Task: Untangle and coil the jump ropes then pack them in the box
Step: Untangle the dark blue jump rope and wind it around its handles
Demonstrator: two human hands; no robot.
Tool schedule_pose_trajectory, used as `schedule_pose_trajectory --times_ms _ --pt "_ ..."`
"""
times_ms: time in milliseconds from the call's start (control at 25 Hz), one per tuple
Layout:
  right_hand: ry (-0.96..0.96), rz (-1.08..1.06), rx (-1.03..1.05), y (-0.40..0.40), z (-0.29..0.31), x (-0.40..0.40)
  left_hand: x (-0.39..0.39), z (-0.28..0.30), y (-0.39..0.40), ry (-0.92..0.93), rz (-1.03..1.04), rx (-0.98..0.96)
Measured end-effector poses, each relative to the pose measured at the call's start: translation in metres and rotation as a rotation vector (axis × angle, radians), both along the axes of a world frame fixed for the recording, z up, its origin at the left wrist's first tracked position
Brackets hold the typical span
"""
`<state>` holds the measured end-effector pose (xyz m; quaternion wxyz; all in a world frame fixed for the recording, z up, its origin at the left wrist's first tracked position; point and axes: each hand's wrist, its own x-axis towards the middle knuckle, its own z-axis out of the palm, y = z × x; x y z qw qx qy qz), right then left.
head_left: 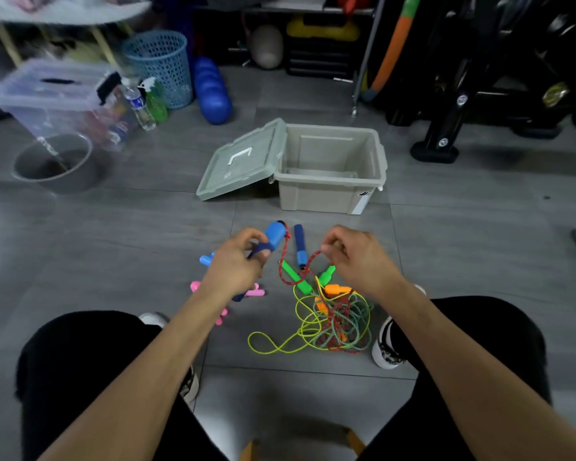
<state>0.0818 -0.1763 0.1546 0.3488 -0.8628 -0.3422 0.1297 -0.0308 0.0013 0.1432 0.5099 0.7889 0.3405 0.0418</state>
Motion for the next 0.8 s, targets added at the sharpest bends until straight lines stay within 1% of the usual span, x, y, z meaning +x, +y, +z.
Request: schedule_pose_trajectory --times_ms 120,240,280,360,440,480,520,600,640,680,720,800 --pt "0.146 0.016 0.079 0.012 -0.007 -0.005 -0.002 0.010 -0.017 -0.092 -0.149 0.043" --pt "0.318 0.028 0.225 0.018 -0.004 -0.010 0.001 0.010 -0.019 -0.085 -0.268 -0.007" --pt "0.351 0.030 0.266 0.018 -0.002 -0.010 0.002 0.009 -0.019 -0.082 -0.262 -0.043" --pt "0.388 0.025 0.282 0.017 -0.002 -0.009 0.005 0.009 -0.018 -0.102 -0.149 -0.118" --pt "0.461 0.062 0.197 0.014 -0.010 -0.006 0.009 0.015 -0.013 -0.152 0.038 -0.197" --pt "0.508 0.111 0.106 0.010 -0.017 -0.003 0.011 0.017 -0.009 -0.191 0.132 -0.239" --pt "0.523 0.163 -0.035 0.006 -0.025 -0.001 0.012 0.020 -0.002 -0.224 0.223 -0.285" --pt "0.447 0.238 -0.367 -0.001 -0.033 0.003 0.013 0.021 0.012 -0.265 0.364 -0.354" --pt "0.354 0.237 -0.450 -0.001 -0.032 0.003 0.012 0.016 0.017 -0.241 0.392 -0.337" --pt "0.240 0.208 -0.423 0.000 -0.029 0.003 0.011 0.013 0.020 -0.183 0.394 -0.290" --pt "0.153 0.157 -0.299 0.003 -0.023 0.001 0.009 0.006 0.021 -0.090 0.365 -0.224" --pt "0.114 0.005 0.061 0.008 -0.005 -0.004 0.004 -0.005 0.020 0.154 0.225 -0.149"
